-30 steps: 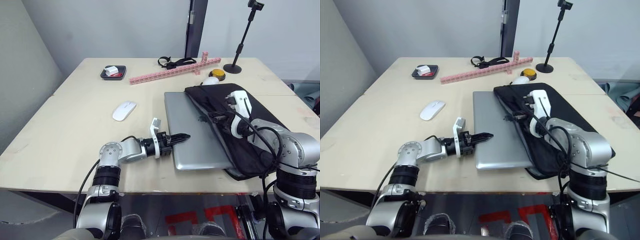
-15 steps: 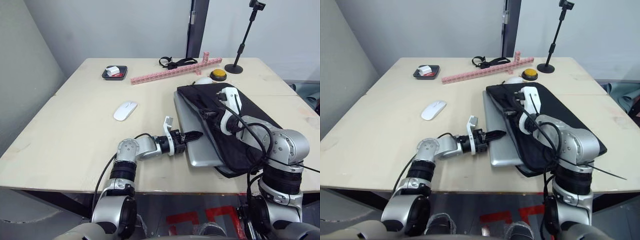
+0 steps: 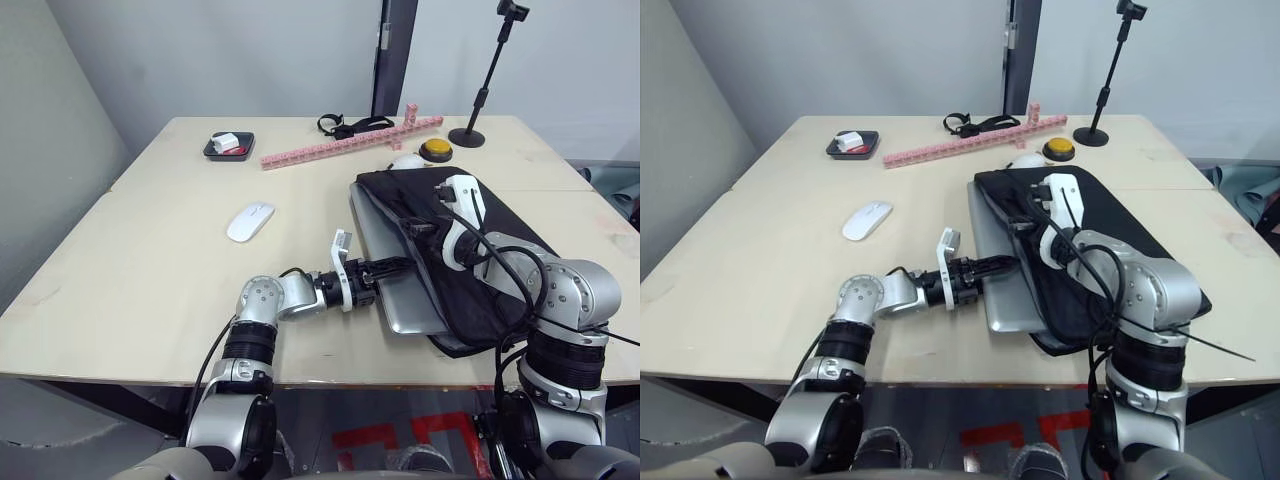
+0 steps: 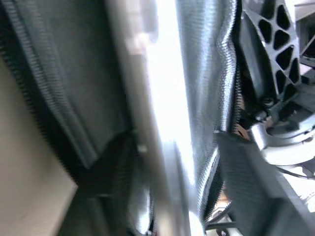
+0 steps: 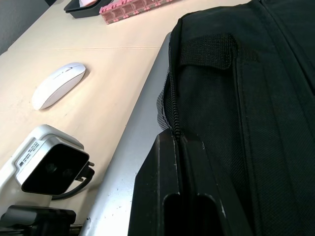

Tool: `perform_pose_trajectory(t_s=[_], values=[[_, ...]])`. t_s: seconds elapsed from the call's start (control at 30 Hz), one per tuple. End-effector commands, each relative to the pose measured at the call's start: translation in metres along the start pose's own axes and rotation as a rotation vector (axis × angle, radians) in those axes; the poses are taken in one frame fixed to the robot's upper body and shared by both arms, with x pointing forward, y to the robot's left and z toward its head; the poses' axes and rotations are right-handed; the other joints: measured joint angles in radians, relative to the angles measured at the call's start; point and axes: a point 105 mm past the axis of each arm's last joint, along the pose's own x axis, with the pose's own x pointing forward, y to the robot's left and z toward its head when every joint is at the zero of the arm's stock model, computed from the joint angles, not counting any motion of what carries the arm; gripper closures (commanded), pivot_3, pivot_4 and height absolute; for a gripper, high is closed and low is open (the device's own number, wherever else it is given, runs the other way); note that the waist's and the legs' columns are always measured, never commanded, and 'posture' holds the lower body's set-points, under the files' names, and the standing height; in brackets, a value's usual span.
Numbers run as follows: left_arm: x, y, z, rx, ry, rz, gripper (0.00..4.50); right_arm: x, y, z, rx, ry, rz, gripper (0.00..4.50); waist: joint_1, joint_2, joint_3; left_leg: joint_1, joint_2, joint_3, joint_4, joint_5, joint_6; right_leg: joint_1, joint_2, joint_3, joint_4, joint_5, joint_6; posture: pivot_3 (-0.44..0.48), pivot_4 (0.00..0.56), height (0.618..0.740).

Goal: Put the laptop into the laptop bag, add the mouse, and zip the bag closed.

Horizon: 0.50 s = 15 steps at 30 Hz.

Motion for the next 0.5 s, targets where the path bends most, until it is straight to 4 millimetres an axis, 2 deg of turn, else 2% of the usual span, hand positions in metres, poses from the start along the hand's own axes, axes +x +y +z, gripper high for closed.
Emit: perform_pose_trajectory(t_s=[0.03,0.2,0.5], values=[[-0.008,-0.023,0.007,0.081,-0.001,-0.077,1.82,-0.004,0.006,0.011,-0.035,-0.05,0.028,4.5,-0.001,0.0,0.0,0.0,0.0,0.0,0.0,0.0,0.0,0.0,0.0,0.0,0.0,0.0,0.0,0.0,0.15,0.74],[-0.023,-0.019,0.015,0.095,-0.019,-0.049,1.82,-0.003,0.007,0.013,-0.04,-0.052,0.039,4.5,-0.001,0.0,0.0,0.0,0.0,0.0,0.0,0.0,0.0,0.0,0.0,0.0,0.001,0.0,0.0,0.0,0.15,0.74],[-0.029,-0.015,0.013,0.095,-0.005,-0.023,1.82,-0.002,0.007,0.013,-0.05,-0.045,0.057,4.5,-0.001,0.0,0.0,0.0,0.0,0.0,0.0,0.0,0.0,0.0,0.0,0.0,0.0,0.0,0.0,0.0,0.15,0.74]])
